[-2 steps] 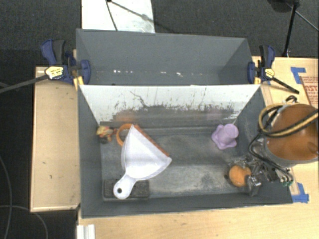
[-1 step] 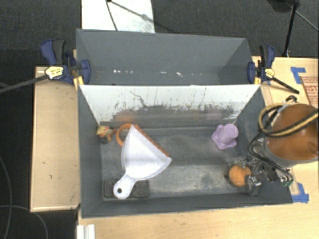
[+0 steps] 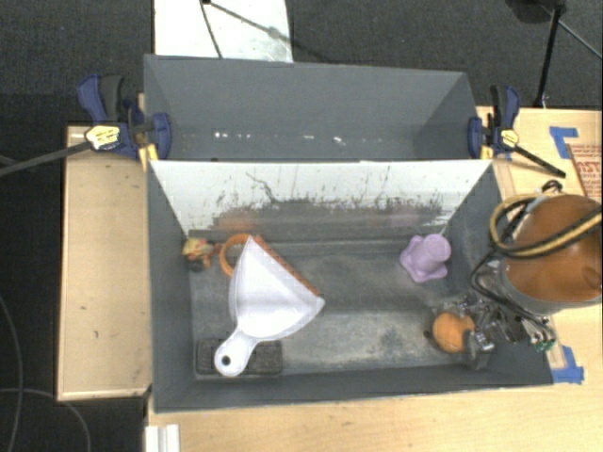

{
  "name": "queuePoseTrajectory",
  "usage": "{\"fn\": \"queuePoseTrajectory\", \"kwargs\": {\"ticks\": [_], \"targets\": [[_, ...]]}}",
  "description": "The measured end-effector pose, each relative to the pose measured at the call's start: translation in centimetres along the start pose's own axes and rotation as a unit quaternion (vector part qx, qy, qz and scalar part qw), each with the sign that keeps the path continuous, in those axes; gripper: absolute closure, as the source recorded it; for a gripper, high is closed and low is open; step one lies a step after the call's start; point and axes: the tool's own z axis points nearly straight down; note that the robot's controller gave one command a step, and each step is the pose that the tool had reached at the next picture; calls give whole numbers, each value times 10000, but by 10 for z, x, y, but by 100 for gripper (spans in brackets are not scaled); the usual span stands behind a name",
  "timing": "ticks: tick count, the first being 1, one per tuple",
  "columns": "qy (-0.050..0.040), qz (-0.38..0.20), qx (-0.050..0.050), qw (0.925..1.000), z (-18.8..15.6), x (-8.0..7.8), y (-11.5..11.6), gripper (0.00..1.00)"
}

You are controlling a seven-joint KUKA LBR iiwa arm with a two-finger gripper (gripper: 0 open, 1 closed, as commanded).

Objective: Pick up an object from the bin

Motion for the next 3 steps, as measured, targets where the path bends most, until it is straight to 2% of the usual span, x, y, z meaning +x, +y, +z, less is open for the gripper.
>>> {"fn": "queuePoseTrajectory", "kwargs": {"ticks": [1, 3], "targets": [[-14, 10, -10, 10000, -7, 0, 1, 100], [27, 26, -51, 10000, -39, 2, 3, 100]]}}
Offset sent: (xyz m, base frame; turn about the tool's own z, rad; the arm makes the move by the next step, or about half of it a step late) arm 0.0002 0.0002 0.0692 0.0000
